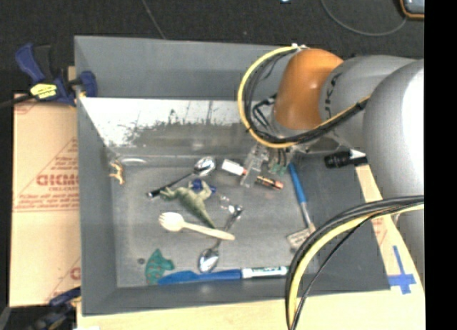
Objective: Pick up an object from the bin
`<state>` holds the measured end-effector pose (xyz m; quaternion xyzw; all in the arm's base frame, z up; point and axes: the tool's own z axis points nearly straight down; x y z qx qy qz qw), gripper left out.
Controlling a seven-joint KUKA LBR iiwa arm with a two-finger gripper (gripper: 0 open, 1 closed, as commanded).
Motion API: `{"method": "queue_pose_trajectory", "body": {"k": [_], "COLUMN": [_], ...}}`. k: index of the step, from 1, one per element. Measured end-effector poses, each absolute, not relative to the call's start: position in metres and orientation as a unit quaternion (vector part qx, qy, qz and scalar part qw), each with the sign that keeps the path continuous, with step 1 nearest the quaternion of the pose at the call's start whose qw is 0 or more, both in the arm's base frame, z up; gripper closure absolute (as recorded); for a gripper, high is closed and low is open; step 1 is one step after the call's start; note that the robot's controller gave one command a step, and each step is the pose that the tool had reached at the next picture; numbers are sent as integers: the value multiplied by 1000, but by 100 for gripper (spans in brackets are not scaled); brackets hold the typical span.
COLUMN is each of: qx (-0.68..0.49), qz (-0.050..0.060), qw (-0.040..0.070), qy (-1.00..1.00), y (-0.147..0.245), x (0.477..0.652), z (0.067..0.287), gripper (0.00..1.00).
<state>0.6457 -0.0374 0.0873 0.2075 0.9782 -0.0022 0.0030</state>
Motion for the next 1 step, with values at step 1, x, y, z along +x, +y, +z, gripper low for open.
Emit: {"method": "queue_pose_trajectory", "body": {"k": [1], "qx": [207], "qz": [-2], "qw": [7], "qy": [978], "y": [-38], "x": [648], "z": [104], "gripper": [100]}}
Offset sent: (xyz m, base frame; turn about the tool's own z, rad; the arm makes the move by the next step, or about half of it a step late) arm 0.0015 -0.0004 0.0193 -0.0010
